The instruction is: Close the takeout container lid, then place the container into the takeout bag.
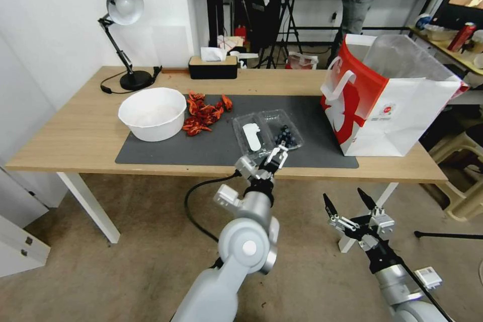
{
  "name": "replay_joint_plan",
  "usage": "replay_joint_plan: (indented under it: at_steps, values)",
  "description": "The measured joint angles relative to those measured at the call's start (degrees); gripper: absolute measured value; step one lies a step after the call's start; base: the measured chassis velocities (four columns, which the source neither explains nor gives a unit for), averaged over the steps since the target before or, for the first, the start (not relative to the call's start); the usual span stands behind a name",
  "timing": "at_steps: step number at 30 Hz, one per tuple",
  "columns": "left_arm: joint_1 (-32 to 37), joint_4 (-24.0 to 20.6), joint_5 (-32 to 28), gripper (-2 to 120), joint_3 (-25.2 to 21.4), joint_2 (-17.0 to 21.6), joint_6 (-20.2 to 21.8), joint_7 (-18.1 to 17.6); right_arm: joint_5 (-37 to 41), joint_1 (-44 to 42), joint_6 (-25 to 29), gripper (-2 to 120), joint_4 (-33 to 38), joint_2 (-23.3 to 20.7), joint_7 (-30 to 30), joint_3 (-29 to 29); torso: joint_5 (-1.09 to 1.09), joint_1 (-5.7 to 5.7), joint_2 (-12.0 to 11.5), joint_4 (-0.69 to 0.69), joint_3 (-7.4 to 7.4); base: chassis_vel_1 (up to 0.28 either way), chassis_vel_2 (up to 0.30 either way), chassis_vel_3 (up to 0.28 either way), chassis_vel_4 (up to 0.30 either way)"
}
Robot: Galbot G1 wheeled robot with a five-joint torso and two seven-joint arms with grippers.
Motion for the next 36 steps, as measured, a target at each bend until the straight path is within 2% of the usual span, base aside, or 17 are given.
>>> replay_joint_plan:
  at_steps: [8,17,36]
  values:
    - [-2.2,3.9,-0.1,100,-0.2,-0.6,-0.1,-1.4,-0.1,0.0,0.0,100,0.1,0.4,0.0,0.0,0.01,0.0,0.0,0.0,0.0,0.0,0.0,0.0,0.0]
    - [-3.1,6.1,-0.6,100,-1.0,-0.7,-0.1,-2.0,-0.2,0.3,0.2,100,-0.4,0.7,-0.1,0.0,-0.01,-0.01,0.0,0.0,0.0,0.0,0.0,0.0,0.0]
    - [-4.2,6.8,-1.7,100,-2.2,-0.8,-0.2,-2.8,-1.4,0.3,0.5,100,-0.5,1.5,-0.1,-0.7,-0.02,-0.01,0.0,0.0,-0.01,0.0,0.0,0.0,0.0]
